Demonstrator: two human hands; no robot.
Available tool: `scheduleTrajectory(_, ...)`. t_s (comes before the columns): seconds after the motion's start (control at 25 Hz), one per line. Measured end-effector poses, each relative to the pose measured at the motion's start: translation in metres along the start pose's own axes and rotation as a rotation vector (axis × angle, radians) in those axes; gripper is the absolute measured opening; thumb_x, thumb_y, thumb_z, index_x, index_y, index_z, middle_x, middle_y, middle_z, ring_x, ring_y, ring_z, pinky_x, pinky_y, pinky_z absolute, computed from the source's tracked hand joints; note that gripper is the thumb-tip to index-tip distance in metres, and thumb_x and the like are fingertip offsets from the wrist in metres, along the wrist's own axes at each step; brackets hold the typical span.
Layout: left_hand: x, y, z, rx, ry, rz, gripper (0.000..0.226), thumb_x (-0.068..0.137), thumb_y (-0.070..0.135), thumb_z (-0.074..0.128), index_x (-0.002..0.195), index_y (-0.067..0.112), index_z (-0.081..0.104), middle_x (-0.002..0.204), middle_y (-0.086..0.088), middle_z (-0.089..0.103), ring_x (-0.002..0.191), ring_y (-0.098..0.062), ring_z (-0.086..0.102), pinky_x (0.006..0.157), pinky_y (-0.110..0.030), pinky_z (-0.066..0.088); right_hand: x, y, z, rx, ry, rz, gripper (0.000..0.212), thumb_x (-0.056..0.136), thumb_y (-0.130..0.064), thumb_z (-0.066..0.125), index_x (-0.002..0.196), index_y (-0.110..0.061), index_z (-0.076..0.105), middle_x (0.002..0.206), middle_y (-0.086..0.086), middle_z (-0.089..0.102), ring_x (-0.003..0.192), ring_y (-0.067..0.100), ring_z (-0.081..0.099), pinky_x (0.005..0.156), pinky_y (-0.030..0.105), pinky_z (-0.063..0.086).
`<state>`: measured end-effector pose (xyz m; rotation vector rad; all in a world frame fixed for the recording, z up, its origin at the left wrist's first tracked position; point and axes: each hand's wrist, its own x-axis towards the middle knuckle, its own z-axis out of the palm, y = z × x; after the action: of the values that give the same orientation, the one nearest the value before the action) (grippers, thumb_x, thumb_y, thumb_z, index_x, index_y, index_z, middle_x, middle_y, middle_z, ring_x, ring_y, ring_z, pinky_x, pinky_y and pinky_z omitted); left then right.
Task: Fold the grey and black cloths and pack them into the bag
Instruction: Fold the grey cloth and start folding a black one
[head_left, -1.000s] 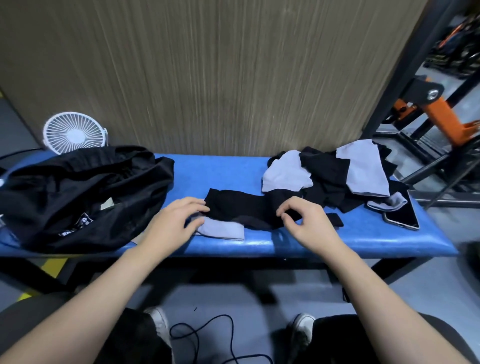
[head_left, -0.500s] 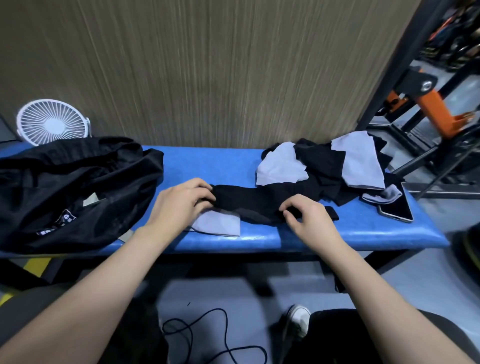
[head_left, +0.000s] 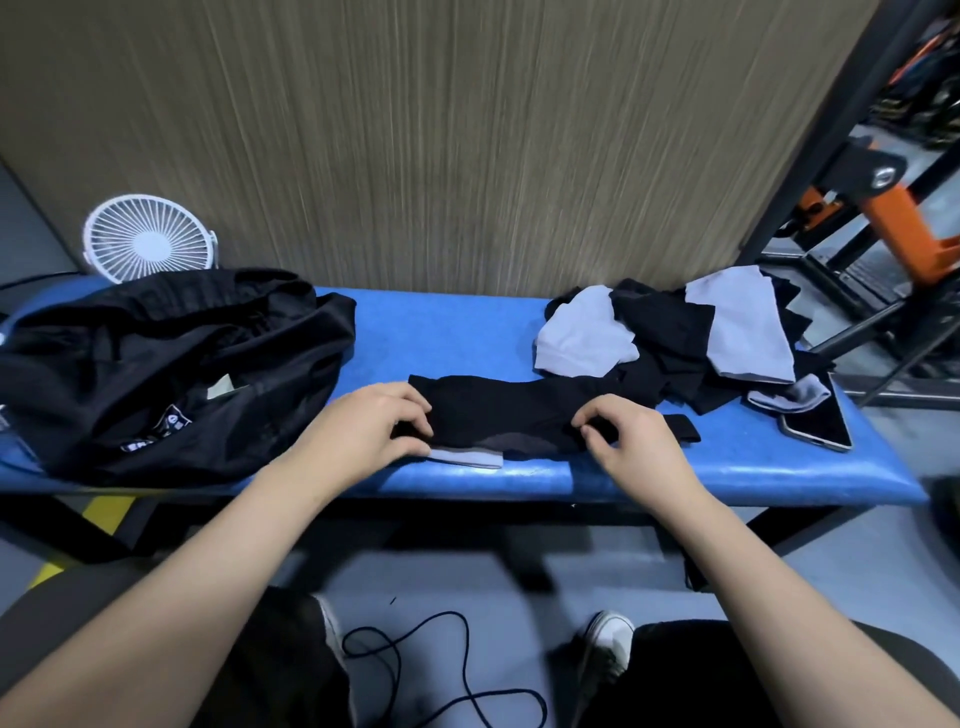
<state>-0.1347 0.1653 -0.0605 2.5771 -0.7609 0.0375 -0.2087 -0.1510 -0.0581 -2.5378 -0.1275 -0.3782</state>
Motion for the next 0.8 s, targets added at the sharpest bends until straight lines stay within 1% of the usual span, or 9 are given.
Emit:
scheduleTrajectory(0.08,-0.003,0.002,-0.003,0.04,0.016,0.008,0.018,0.08,0.054,0.073,0.09,0.039,0.075,0.115,0.03,0.059,0.098,-0.002,0.051,0.084,-0.025,0.042,0.0,-0.001,0.002,0.007,0.007,0.001,0.016,0.088,-0.005,0.064,0.093,-0.019,0.068,0.092,-0.01,0.067,0.087,0.01,0.061,0.077,0.024,0.047)
scheduleTrajectory(0.16,-0.003,0.005,-0.004,0.051,0.089,0.049,0.025,0.083,0.056,0.069,0.101,0.04,0.074,0.117,0.026,0.059,0.102,-0.006,0.049,0.089,-0.026,0.042,0.001,-0.001,0.003,-0.002,0.03,-0.006,0.017,0.088,-0.004,0.064,0.094,-0.019,0.067,0.094,-0.009,0.065,0.089,0.012,0.061,0.077,0.028,0.048)
scheduleTrajectory(0.24,-0.001,0.007,-0.002,0.009,0.096,0.042,0.03,0.088,0.047,0.068,0.116,0.037,0.069,0.122,0.023,0.056,0.109,-0.008,0.047,0.096,-0.029,0.042,0.002,-0.002,0.004,-0.03,0.057,-0.049,0.02,0.087,-0.001,0.063,0.096,-0.018,0.066,0.095,-0.008,0.063,0.091,0.015,0.06,0.078,0.03,0.05)
scheduleTrajectory(0.36,0.004,0.004,0.003,-0.088,0.029,-0.032,0.035,0.09,0.034,0.07,0.124,0.033,0.064,0.122,0.019,0.052,0.114,-0.007,0.047,0.1,-0.031,0.042,0.005,-0.012,0.004,-0.05,0.132,-0.183,0.023,0.085,0.005,0.06,0.097,-0.013,0.065,0.098,-0.005,0.061,0.093,0.018,0.059,0.081,0.033,0.051)
scheduleTrajectory(0.44,0.005,0.003,0.005,-0.148,0.015,-0.058,0.04,0.087,0.031,0.073,0.126,0.03,0.062,0.118,0.017,0.053,0.106,-0.007,0.051,0.097,-0.031,0.045,0.008,-0.025,0.008,-0.027,0.187,-0.269,0.023,0.084,0.009,0.058,0.097,-0.009,0.065,0.1,-0.001,0.062,0.095,0.02,0.06,0.083,0.034,0.05)
scheduleTrajectory(0.52,0.005,0.002,0.005,-0.248,0.038,-0.098,0.043,0.086,0.027,0.076,0.126,0.028,0.061,0.113,0.014,0.055,0.098,-0.009,0.056,0.092,-0.032,0.05,0.013,-0.041,0.016,0.008,0.207,-0.335,0.025,0.083,0.012,0.057,0.098,-0.006,0.065,0.103,0.002,0.064,0.097,0.023,0.061,0.085,0.033,0.05)
scheduleTrajectory(0.64,0.004,-0.002,0.006,-0.396,0.082,-0.161,0.043,0.087,0.014,0.074,0.125,0.028,0.06,0.113,0.01,0.064,0.096,-0.012,0.061,0.092,-0.034,0.053,0.018,-0.065,0.033,0.093,0.173,-0.387,0.026,0.082,0.012,0.055,0.098,-0.005,0.066,0.105,0.004,0.064,0.102,0.022,0.061,0.09,0.03,0.048)
scheduleTrajectory(0.8,0.001,-0.01,0.007,-0.485,0.105,-0.173,0.049,0.09,0.0,0.065,0.125,0.033,0.055,0.115,0.01,0.067,0.099,-0.009,0.064,0.092,-0.034,0.055,0.024,-0.09,0.062,0.169,0.054,-0.406,0.024,0.086,0.006,0.055,0.103,-0.007,0.065,0.111,0.002,0.063,0.11,0.019,0.059,0.096,0.029,0.047)
